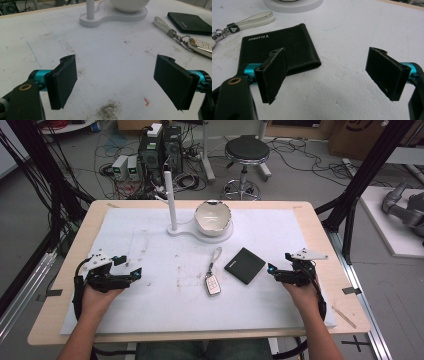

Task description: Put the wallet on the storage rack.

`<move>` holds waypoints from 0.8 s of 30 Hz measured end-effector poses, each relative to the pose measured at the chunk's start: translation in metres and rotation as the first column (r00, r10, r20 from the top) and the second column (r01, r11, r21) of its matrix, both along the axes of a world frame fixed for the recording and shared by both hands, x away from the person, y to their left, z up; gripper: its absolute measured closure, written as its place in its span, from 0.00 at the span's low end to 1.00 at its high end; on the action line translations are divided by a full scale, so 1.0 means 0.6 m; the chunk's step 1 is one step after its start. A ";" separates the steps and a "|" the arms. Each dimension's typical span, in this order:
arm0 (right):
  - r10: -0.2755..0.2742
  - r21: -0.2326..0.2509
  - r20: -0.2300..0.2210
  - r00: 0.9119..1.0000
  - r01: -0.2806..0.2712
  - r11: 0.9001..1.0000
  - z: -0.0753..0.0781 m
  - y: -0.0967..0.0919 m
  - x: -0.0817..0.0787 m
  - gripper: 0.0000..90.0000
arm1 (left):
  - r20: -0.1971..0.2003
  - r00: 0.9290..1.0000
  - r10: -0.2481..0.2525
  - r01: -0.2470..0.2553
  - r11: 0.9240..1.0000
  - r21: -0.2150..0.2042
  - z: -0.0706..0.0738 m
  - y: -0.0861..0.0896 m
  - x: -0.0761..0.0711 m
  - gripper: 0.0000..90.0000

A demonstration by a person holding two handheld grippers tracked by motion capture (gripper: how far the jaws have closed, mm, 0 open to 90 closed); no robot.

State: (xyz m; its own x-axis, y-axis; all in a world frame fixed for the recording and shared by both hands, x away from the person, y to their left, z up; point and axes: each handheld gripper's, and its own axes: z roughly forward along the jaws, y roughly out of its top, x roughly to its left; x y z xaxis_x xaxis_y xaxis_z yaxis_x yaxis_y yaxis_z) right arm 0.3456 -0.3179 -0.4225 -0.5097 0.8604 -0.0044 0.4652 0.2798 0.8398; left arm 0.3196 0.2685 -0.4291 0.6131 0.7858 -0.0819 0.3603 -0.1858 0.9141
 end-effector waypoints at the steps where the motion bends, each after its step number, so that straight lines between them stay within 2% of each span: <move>1: -0.003 0.003 -0.001 1.000 0.003 1.000 0.000 0.000 0.000 0.20 | 0.001 1.000 0.001 -0.001 1.000 0.001 0.000 -0.001 0.000 0.21; 8: -0.002 -0.001 -0.014 1.000 0.002 1.000 -0.002 0.002 0.003 0.20 | 0.009 1.000 -0.005 0.005 1.000 0.011 0.003 -0.005 -0.003 0.21; 12: 0.004 0.002 -0.002 1.000 -0.004 1.000 -0.003 0.005 0.006 0.20 | 0.009 1.000 -0.004 0.004 1.000 0.017 0.001 -0.006 -0.003 0.21; 19: -0.005 0.031 -0.008 1.000 0.006 0.999 -0.001 -0.004 0.006 0.20 | 0.012 1.000 0.003 -0.004 1.000 0.018 0.003 -0.011 0.005 0.21; 24: 0.019 0.034 -0.010 1.000 -0.019 0.999 -0.003 -0.001 0.006 0.20 | 0.016 1.000 -0.010 0.009 0.999 0.039 0.001 -0.019 0.005 0.21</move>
State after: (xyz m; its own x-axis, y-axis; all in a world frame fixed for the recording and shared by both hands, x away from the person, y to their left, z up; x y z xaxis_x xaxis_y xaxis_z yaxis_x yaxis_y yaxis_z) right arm 0.3493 -0.3184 -0.4241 -0.5260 0.8499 0.0297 0.4686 0.2606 0.8441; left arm 0.3226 0.2570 -0.4288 0.6214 0.7824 -0.0411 0.3432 -0.2247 0.9120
